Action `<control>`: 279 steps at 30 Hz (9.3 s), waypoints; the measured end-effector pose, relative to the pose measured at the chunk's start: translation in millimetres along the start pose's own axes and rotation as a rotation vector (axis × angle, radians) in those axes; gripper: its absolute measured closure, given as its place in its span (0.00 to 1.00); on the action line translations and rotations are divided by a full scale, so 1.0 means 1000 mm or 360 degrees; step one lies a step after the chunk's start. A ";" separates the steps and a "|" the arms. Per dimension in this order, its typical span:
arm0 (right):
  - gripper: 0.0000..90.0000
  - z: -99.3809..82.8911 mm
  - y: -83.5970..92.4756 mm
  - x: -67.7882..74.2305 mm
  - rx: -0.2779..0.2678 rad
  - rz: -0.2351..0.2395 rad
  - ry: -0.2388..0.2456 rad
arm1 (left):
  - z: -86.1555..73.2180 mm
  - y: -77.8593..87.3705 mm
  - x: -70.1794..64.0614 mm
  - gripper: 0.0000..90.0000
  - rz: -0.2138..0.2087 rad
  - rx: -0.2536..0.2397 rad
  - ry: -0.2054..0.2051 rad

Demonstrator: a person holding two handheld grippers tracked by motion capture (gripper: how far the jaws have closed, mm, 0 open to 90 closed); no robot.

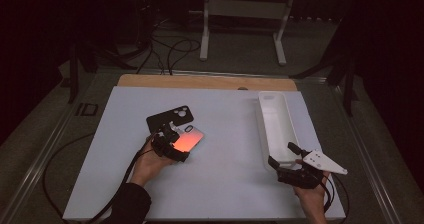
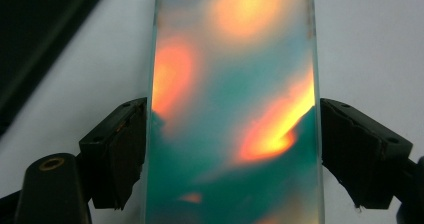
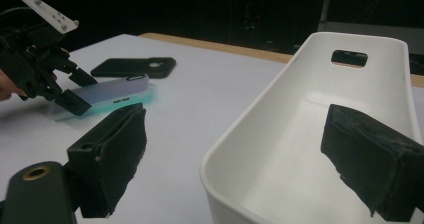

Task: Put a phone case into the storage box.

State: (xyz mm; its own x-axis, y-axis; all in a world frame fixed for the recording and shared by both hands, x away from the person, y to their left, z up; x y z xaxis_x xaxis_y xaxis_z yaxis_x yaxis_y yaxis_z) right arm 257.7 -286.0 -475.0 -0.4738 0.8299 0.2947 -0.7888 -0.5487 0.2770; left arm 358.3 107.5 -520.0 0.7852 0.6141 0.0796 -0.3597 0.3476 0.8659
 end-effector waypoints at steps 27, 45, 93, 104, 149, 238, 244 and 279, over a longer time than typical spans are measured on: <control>0.11 0.042 -0.035 0.035 0.0118 0.0250 -0.0009 | 0.036 0.057 -0.030 0.19 0.0137 -0.0366 -0.0191; 0.15 0.058 -0.069 0.068 0.0262 0.0383 -0.0144 | 0.063 0.073 -0.071 0.19 0.0103 -0.0534 -0.0418; 0.96 0.061 -0.088 0.097 0.0420 0.0552 -0.0299 | 0.063 0.072 -0.082 0.09 -0.0063 -0.0639 -0.0434; 0.96 0.064 -0.079 0.097 0.0428 0.0723 -0.0254 | 0.059 0.070 -0.080 0.04 -0.0260 -0.0645 -0.0401; 0.19 0.075 -0.073 0.104 0.0359 0.0465 -0.0093 | 0.047 0.076 -0.075 0.90 -0.0330 -0.0814 -0.0404; 0.18 0.109 -0.078 0.104 0.0080 0.0159 -0.0137 | -0.118 0.098 -0.018 0.00 0.0525 -0.0924 0.0161; 0.19 0.121 -0.074 0.089 0.0034 0.0097 -0.0150 | -0.122 0.096 -0.015 0.00 0.0524 -0.0920 0.0206; 0.18 0.180 -0.085 0.037 -0.0091 -0.0257 -0.0118 | -0.123 0.095 -0.017 0.00 0.0530 -0.0914 0.0214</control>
State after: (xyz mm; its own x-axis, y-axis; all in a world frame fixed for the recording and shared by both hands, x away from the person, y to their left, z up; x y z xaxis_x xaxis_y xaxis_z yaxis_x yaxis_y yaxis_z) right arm 377.7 -226.7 -323.4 -0.3105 0.8959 0.3177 -0.8743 -0.4003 0.2744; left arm 248.7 216.6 -499.9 0.5299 0.8236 0.2023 -0.8114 0.4230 0.4033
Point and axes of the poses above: each handheld gripper's, and its own axes: y roughly backward along the jaws, z roughly out of its top, x roughly to its left, the point moved 2 cm from there along -y, roughly forward along the jaws, and after that the axes turned 14 degrees about -y, right-handed, at the moved point
